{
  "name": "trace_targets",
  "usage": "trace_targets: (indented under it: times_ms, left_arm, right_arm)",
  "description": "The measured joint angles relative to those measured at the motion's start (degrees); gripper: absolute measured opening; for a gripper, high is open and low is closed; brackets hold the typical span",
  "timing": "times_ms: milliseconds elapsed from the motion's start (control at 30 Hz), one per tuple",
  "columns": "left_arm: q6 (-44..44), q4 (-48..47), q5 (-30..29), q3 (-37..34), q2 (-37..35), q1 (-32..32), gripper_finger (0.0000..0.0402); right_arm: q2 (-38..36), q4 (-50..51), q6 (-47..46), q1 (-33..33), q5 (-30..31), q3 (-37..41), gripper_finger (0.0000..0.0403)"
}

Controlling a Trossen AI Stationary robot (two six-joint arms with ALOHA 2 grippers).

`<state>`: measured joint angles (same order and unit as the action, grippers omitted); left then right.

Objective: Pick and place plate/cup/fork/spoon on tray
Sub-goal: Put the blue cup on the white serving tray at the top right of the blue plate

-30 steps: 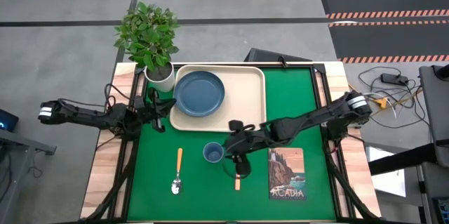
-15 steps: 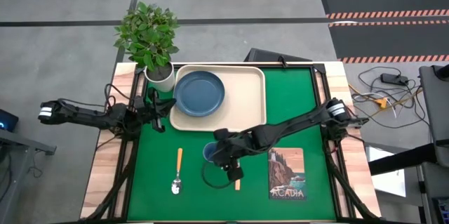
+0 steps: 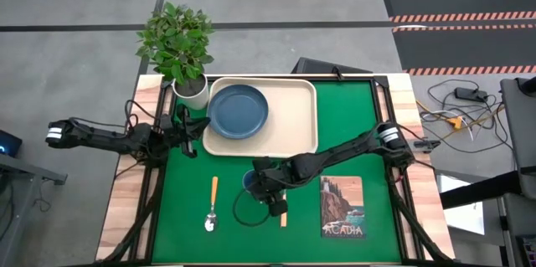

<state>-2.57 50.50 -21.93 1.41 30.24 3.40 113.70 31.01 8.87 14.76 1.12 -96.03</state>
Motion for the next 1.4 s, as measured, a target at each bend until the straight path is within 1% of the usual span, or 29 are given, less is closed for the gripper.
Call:
trace_targets:
  times_ms: [100,300,367,600,933,1233,1400]
  left_arm:
    - [0.0,0.0,0.0,0.0,0.0,0.0,0.0000]
    - [0.0,0.0,0.0,0.0,0.0,0.0,0.0000]
    - [0.0,0.0,0.0,0.0,0.0,0.0,0.0000]
    - [0.0,0.0,0.0,0.0,0.0,0.0,0.0000]
    - [0.0,0.0,0.0,0.0,0.0,0.0,0.0000]
    - [0.0,0.0,0.0,0.0,0.0,0.0,0.0000]
    - [0.0,0.0,0.0,0.0,0.0,0.0,0.0000]
  right_arm:
    - [-0.2,0.0,0.0,-0.1,-0.1,0.0,0.0115]
    - [-0.3,0.0,0.8,-0.1,-0.1,0.0,0.0032]
    - [-0.3,0.2,1.4,0.0,-0.1,0.0,0.0015]
    - [-1.8,1.3,1.5,-0.1,-0.1,0.0,0.0009]
    - [-8.9,8.4,-1.3,-1.1,0.4,0.0,0.0009]
    - [-14.6,14.4,-2.8,-5.5,0.8,0.0,0.0009]
    - [-15.7,17.0,-2.6,-8.6,1.0,0.0,0.0009]
